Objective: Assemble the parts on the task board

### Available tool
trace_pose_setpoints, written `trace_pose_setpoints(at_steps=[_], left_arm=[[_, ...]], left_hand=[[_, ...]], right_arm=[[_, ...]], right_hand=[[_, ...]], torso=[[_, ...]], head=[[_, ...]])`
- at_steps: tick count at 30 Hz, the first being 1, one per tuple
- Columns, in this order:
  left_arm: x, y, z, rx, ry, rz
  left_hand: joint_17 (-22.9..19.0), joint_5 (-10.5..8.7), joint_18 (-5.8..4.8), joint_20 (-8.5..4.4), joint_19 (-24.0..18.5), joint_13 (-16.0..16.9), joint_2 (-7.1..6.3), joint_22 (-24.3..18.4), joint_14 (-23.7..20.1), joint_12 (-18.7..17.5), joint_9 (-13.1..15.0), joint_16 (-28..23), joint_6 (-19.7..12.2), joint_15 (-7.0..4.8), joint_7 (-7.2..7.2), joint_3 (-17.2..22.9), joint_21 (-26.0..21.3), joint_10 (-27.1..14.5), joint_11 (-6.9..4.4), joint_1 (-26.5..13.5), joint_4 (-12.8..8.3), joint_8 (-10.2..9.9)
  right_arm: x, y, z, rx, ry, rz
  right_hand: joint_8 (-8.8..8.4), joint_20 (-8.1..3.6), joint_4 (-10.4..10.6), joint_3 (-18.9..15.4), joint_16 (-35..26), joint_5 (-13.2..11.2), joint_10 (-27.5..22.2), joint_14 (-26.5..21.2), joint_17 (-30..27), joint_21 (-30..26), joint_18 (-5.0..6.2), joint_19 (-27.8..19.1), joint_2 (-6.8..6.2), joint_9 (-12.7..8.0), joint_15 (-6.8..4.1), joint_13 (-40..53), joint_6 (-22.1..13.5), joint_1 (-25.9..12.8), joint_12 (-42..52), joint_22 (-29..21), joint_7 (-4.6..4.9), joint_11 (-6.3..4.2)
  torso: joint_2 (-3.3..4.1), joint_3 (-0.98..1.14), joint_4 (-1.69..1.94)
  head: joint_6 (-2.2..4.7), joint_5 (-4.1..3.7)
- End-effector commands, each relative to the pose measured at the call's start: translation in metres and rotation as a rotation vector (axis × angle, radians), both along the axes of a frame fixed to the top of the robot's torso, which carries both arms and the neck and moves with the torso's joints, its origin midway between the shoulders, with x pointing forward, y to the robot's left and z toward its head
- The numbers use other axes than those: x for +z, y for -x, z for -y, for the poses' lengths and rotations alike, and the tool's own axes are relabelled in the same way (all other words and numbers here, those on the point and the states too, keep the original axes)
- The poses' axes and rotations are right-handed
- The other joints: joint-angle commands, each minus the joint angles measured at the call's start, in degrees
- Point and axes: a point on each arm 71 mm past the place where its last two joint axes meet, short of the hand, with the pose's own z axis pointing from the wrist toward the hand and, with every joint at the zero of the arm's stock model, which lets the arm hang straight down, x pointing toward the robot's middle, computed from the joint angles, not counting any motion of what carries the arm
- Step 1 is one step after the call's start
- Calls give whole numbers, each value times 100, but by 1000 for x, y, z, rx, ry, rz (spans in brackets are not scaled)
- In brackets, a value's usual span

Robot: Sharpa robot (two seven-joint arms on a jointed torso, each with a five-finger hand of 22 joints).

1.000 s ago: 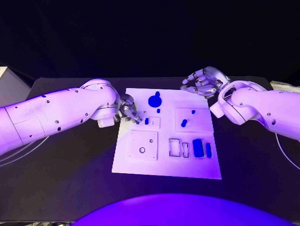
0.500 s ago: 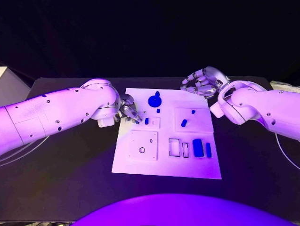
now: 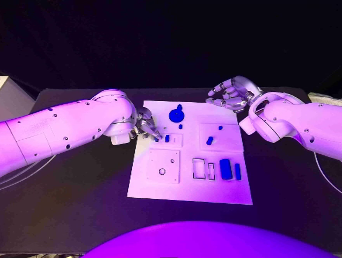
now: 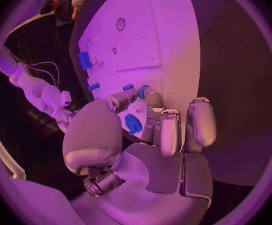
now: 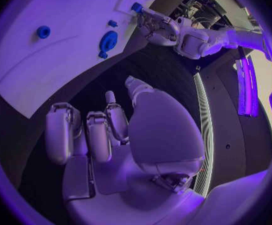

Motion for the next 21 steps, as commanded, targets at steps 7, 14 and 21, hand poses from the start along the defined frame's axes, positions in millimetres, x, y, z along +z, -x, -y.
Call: trace_pose_setpoints(at_steps=[7, 14, 21], left_arm=[[-6, 2, -4, 0, -45, 1], [-5, 1, -5, 1, -53, 10], [-6, 0, -7, 2, -59, 10]], left_hand=[[1191, -7, 20, 12, -28, 24, -9, 18, 490, 58, -13, -19, 39, 42, 8, -220, -18, 3, 41, -115, 152, 29], [1199, -3, 18, 11, -20, 37, -22, 28, 494, 82, -11, -14, 50, 42, 8, -366, -13, 11, 41, -139, 261, 37], [1199, -3, 17, 11, -16, 29, -58, 33, 494, 92, -10, -14, 50, 43, 9, -538, -14, 4, 42, -145, 365, 41]], right_arm=[[0, 1, -2, 19, 1, 4], [0, 1, -1, 19, 1, 3], [0, 1, -1, 19, 2, 3]], right_hand=[[16, 14, -12, 25, -31, 23, -48, 466, 1036, -9, 40, 76, -15, -6, 22, 295, -38, -50, -29, 613, -16, 0], [16, 14, -12, 25, -31, 23, -48, 466, 1036, -9, 40, 76, -15, -6, 22, 295, -38, -50, -29, 613, -16, 0], [14, 15, -9, 22, -32, 22, -48, 466, 1037, -7, 39, 78, -20, -8, 23, 295, -46, -61, -27, 616, -14, 2]], torso=[[4, 2, -3], [4, 2, -3], [4, 3, 0]], head=[[1, -4], [1, -6], [1, -12]])
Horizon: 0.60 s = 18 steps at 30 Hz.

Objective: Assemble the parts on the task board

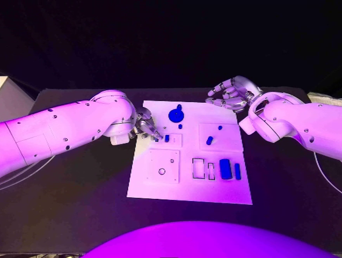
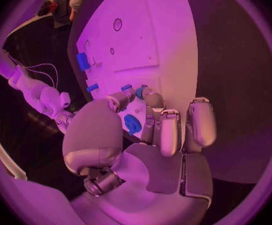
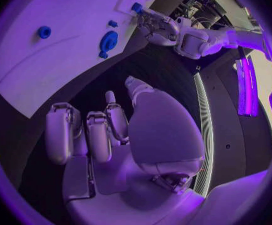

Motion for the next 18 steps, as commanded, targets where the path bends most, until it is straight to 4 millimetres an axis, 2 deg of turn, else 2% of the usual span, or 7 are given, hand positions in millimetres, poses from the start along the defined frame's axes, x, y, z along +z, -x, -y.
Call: trace_pose_setpoints(at_steps=[1, 8, 18], left_arm=[[-5, 0, -6, 9, -45, -4], [-5, 0, -7, 12, -44, 0], [-4, 0, -8, 18, -38, 7]], left_hand=[[1201, -16, 17, 11, -17, -3, -18, 7, 495, 35, -3, -12, 9, 44, 51, -108, -15, 5, 45, -40, 47, 39], [1205, -16, 18, 13, -17, -11, -37, 8, 496, 53, -3, -9, 14, 48, 56, -428, -21, 0, 51, -50, 253, 44], [1207, -16, 17, 13, -14, -14, -25, 13, 497, 61, -3, -8, 16, 48, 55, -555, -20, 0, 51, -34, 341, 46]], right_arm=[[0, 1, -2, 19, 1, 3], [0, 1, -2, 20, 2, 2], [-1, 1, -2, 20, 2, 1]], right_hand=[[14, 15, -8, 23, -32, 22, -48, 466, 1037, -7, 39, 78, -20, -8, 23, 296, -46, -61, -27, 617, -14, 2], [14, 15, -8, 23, -32, 22, -48, 466, 1037, -7, 39, 78, -20, -8, 23, 296, -46, -61, -27, 617, -14, 2], [14, 15, -8, 23, -32, 22, -48, 466, 1037, -7, 39, 78, -20, -8, 23, 296, -46, -61, -27, 617, -14, 2]], torso=[[1, 1, 4], [1, -2, 1], [-1, -3, 2]], head=[[1, -2], [1, -1], [1, -1]])
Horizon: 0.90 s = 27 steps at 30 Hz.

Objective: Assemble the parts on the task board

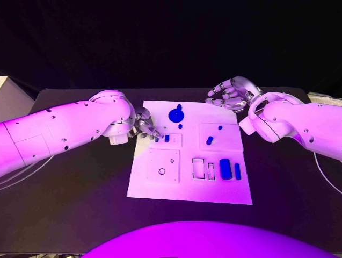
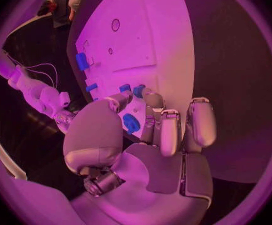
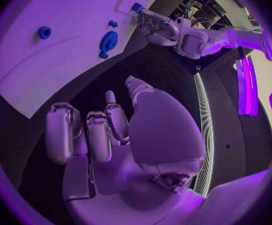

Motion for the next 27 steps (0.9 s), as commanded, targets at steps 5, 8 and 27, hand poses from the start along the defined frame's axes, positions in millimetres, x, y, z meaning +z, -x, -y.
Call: trace_pose_setpoints(at_steps=[5, 8, 27], left_arm=[[-4, 0, -5, 13, -28, 5], [-4, 0, -5, 13, -22, 2], [5, 1, -7, 54, 99, -6]], left_hand=[[1204, -9, 17, 12, -13, -7, 50, 4, 495, 37, -2, -10, 6, 44, 17, -66, -20, 1, 45, 79, 11, 1], [1201, -9, 19, 11, -16, -19, 83, 0, 495, 35, -3, -12, 1, 41, 12, -77, -25, -5, 42, 159, 8, 0], [1171, -12, 30, 20, -53, -84, 31, -42, 482, 16, -10, -31, -23, 56, 33, -441, -65, -52, 61, 168, 270, -12]], right_arm=[[-1, 1, -2, 20, 2, 0], [-1, 1, -1, 20, 2, 0], [-2, 1, -1, 20, 3, -3]], right_hand=[[15, 16, -4, 22, -30, 22, -43, 467, 1043, -2, 37, 81, 5, -8, 24, 297, -49, -50, -19, 623, -13, 3], [15, 16, -4, 22, -30, 22, -43, 467, 1043, -2, 37, 81, 5, -8, 24, 297, -49, -50, -19, 623, -13, 3], [15, 16, -4, 22, -30, 22, -43, 467, 1043, -2, 37, 81, 5, -8, 24, 297, -49, -50, -19, 623, -13, 3]], torso=[[-3, 0, 0], [-6, 0, 2], [-4, 3, 1]], head=[[1, 4], [1, 1], [1, -6]])
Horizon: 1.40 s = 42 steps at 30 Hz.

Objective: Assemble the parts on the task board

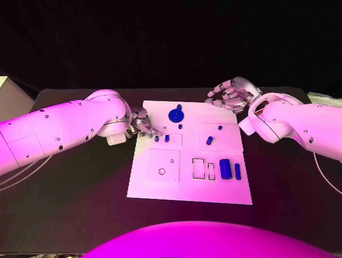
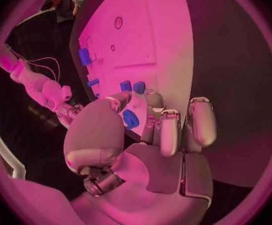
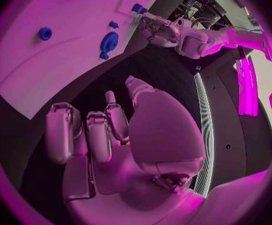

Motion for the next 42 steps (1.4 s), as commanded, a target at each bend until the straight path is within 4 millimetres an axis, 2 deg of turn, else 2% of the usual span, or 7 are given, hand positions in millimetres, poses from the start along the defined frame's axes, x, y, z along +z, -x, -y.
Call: trace_pose_setpoints(at_steps=[1, 11, 22, 23, 28, 37, 42], left_arm=[[3, 0, 2, 16, 51, -1], [9, 0, -6, 41, 82, 29], [16, 6, -8, 47, 158, 73], [17, 7, -8, 48, 166, 82], [20, 10, -8, 56, 195, 158], [12, 18, -8, 52, 196, 230], [3, 21, -7, 43, 161, 215]], left_hand=[[1172, -12, 31, -1, -32, -8, -17, -6, 461, 16, -5, -31, 12, 36, -1, -39, -22, -11, 21, 13, 9, -9], [1133, -10, 45, -1, -74, -65, -3, -61, 446, -14, -8, -56, -6, 37, 3, -77, -62, -44, 23, 42, 36, -18], [943, 5, 85, 82, -203, -335, 212, -219, 364, -138, -409, -180, -358, 162, 189, -120, -203, -302, 175, 589, 19, -497], [909, 11, 89, 113, -219, -410, 194, -240, 349, -172, -547, -200, -410, 197, 234, -10, -223, -379, 215, 758, -26, -621], [907, 15, 90, 139, -208, -417, 101, -228, 349, -145, -732, -198, -365, 209, 247, 318, -223, -409, 222, 1049, -166, -709], [929, -2, 84, 142, -181, -388, -82, -202, 364, -89, -816, -180, -273, 213, 249, 301, -207, -346, 227, 848, 5, -678], [952, -5, 79, 140, -159, -363, -116, -178, 376, -45, -841, -162, -204, 207, 233, 50, -193, -303, 219, 659, 94, -594]], right_arm=[[0, 1, -2, 20, 2, 0], [-1, 1, -1, 19, 2, 0], [-1, 1, 0, 17, 3, -1], [-1, 1, 0, 17, 3, 0], [-1, 1, 1, 15, 3, 0], [-1, 1, 2, 14, 3, 0], [-2, 2, 2, 13, 3, -2]], right_hand=[[15, 16, -4, 22, -30, 22, -43, 467, 1043, -2, 37, 81, 5, -8, 24, 299, -28, -50, -19, 619, 8, 3], [15, 16, -4, 22, -30, 22, -43, 467, 1043, -2, 37, 81, 5, -8, 24, 299, -28, -50, -19, 619, 8, 3], [19, 16, -6, 28, -26, 24, -33, 469, 1050, 10, 34, 87, 13, -8, 24, 307, -28, -57, -7, 629, 8, 3], [19, 16, -6, 28, -26, 24, -33, 469, 1050, 10, 34, 87, 13, -8, 24, 307, -28, -57, -7, 629, 8, 3], [19, 16, -6, 28, -26, 24, -33, 469, 1050, 10, 34, 87, 13, -8, 24, 307, -28, -57, -7, 629, 8, 3], [19, 16, -6, 28, -26, 24, -33, 469, 1050, 10, 34, 87, 13, -8, 24, 307, -28, -57, -7, 629, 8, 3], [19, 16, -6, 28, -26, 24, -33, 469, 1050, 10, 34, 87, 13, -8, 24, 307, -28, -57, -7, 629, 8, 3]], torso=[[-3, 2, 2], [1, 3, -5], [-6, 0, 5], [-8, 0, 4], [-13, 1, 15], [-7, -1, 1], [1, 0, -5]], head=[[1, -2], [1, -10], [1, -13], [1, -10], [1, -5], [1, 23], [1, 26]])
